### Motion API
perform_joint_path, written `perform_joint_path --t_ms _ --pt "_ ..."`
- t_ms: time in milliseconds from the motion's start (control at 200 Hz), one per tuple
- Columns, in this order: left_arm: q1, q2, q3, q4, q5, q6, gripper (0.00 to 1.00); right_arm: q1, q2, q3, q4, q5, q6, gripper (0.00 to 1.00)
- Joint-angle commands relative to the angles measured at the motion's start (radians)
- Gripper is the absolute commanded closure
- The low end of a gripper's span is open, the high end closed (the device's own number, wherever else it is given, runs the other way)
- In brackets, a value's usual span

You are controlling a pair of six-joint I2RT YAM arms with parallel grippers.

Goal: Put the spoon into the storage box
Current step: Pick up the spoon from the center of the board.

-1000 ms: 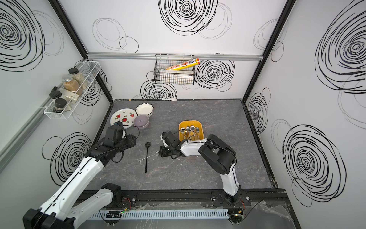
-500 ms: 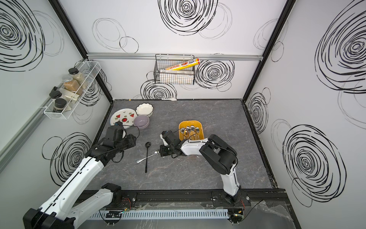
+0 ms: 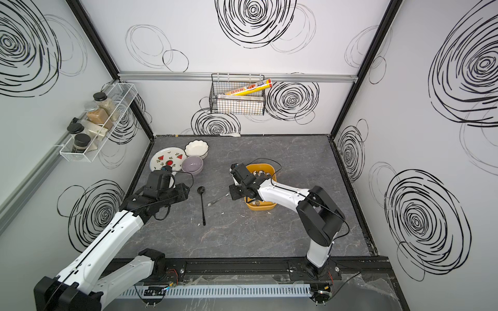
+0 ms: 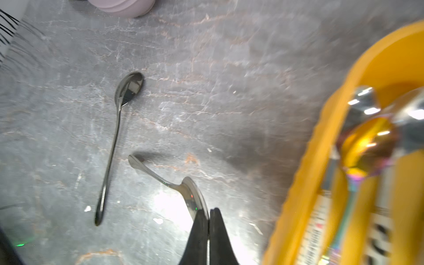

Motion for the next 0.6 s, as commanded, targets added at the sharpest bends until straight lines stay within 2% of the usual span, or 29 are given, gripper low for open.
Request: perform_joint_path --t_ms 0,120,225,285,395,596 --pt "-0.052 -0.030 0.015 0.072 0.091 0.055 0.49 0.000 -0.055 0.032 -0.136 0.117 -0.105 1.00" --pt "-0.233 -0.013 0.052 0.090 0.005 0.083 0.46 -0.023 -0.127 0.043 -0.179 0.114 -0.155 1.00" --pt "-0.458 0.011 0.093 0.103 -0.194 0.205 0.45 -0.069 -0.215 0.021 -0.196 0.074 -0.178 1.00" --pt "-0.551 0.017 0.101 0.128 -0.297 0.298 0.44 -0.106 -0.271 -0.009 -0.188 0.025 -0.174 1.00" --pt "-0.582 0.030 0.089 0.219 -0.245 0.476 0.42 -0.147 -0.334 -0.027 -0.207 -0.036 -0.161 1.00" --pt "-0.594 0.106 0.107 0.368 -0.245 0.636 0.41 -0.157 -0.382 -0.010 -0.249 -0.143 -0.145 1.00"
